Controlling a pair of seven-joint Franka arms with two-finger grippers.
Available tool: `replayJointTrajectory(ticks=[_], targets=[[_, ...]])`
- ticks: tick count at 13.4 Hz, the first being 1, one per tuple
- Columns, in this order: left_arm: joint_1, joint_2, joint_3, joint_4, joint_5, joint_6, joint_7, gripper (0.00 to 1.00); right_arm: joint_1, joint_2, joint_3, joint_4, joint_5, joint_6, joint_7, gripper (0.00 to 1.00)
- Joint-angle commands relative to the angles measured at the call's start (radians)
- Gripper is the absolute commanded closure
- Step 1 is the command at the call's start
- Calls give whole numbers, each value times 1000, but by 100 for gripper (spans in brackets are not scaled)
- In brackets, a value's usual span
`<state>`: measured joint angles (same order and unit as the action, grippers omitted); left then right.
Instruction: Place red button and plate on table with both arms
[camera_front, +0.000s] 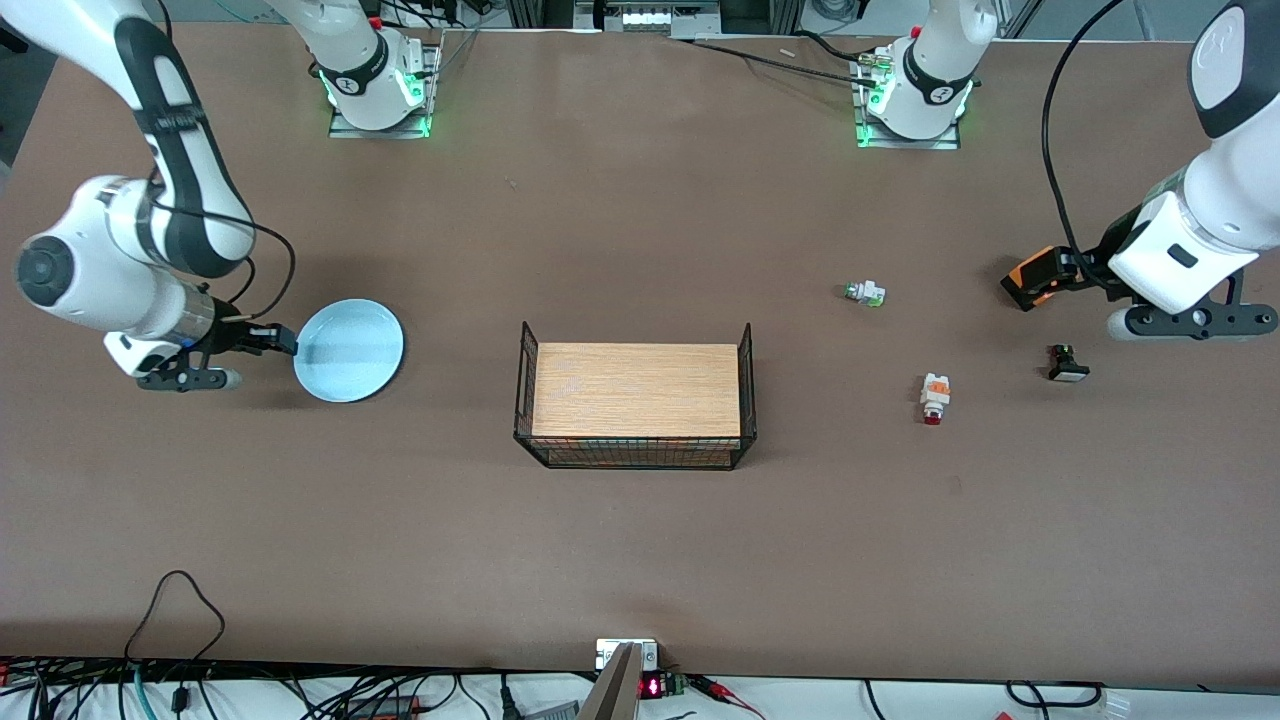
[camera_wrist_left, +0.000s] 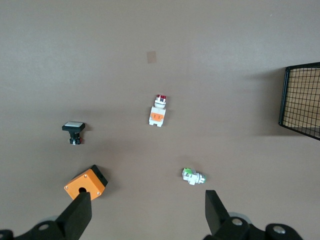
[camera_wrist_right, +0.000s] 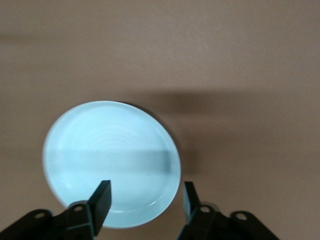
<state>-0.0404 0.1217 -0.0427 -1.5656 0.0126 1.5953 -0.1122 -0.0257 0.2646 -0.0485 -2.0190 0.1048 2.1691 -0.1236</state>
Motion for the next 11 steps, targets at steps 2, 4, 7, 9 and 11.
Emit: replayJointTrajectory(ticks=[2,4,7,9,11], targets=[[17,-42,-8,9,-25,-3,52,0,46,-21,2,224,-10,-252,48,0],[17,-106,-11,-91,-19,107,115,0,61,-21,-1,342,-16,-371,48,0],[17,-132,-13,-142,-17,166,120,0,89,-24,-10,488,-88,-549,47,0],[16,-126,-14,-111,-14,92,114,0,89,-36,-10,566,-135,-635,44,0],[16,-111,-13,-82,-14,39,108,0,81,-64,-10,583,-145,-655,56,0]])
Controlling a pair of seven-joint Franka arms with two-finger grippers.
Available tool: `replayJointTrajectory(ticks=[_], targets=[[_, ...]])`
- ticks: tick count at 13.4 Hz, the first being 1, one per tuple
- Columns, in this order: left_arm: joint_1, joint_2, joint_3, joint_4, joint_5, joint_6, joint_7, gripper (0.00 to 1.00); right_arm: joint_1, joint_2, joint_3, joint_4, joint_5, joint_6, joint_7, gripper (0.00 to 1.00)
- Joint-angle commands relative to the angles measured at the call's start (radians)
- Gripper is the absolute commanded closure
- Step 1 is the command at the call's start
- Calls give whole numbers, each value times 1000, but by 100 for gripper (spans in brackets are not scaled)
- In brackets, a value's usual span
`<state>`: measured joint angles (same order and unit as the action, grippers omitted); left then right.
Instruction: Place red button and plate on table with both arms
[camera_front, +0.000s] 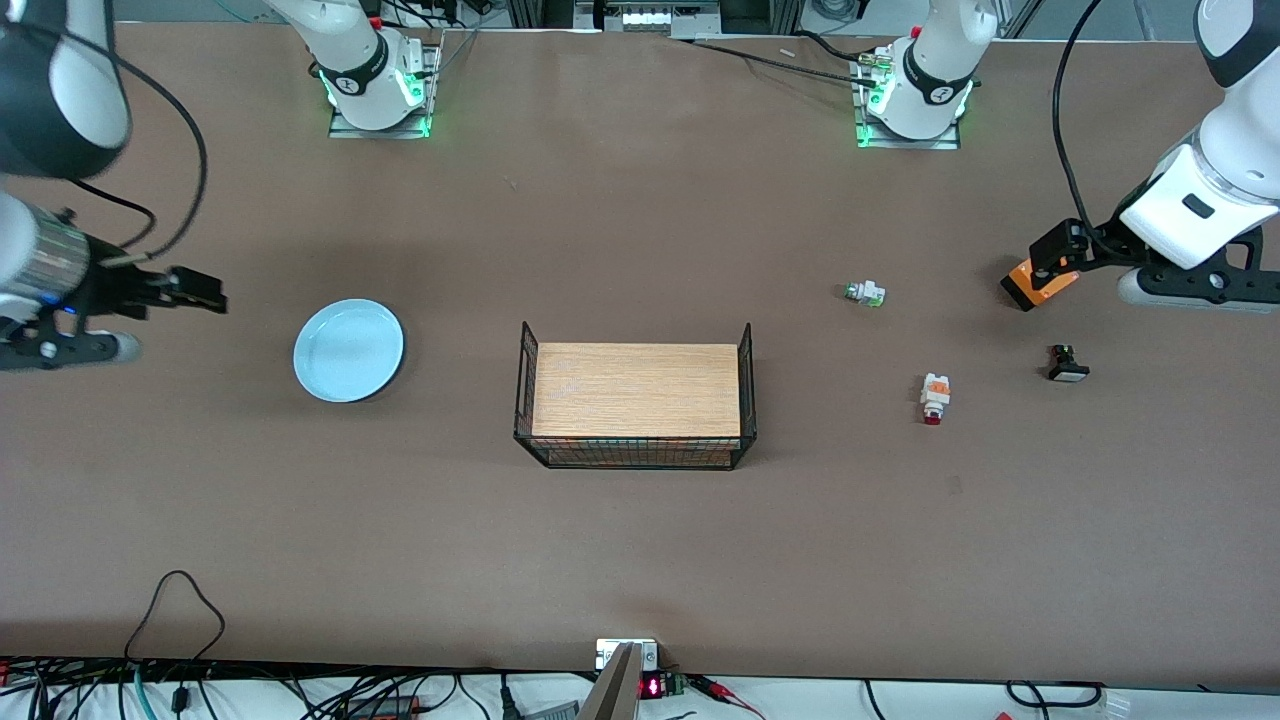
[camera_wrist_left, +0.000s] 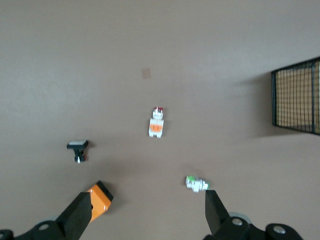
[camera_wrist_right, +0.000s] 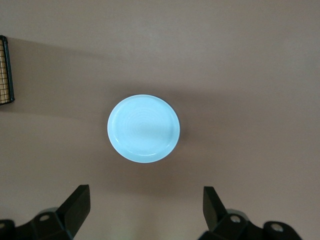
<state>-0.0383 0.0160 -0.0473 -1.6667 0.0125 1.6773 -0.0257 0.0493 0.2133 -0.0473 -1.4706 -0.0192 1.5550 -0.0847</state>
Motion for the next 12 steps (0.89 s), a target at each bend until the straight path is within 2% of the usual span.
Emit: replayJointTrajectory(ticks=[1,3,6,12], targets=[[15,1,-8,25,-13,-44,26,0,-2,-23,-11,29,-19,-53,28,0],[15,9,-5,34,-12,-44,29,0,-8,-55,-11,-9,-10,-44,86,0],[17,9,-3,38,-13,-47,30,0,-19,-159,-11,-151,-7,25,89,0],[15,9,-2,38,-13,-50,30,0,-25,-186,-8,-159,-5,-9,79,0]])
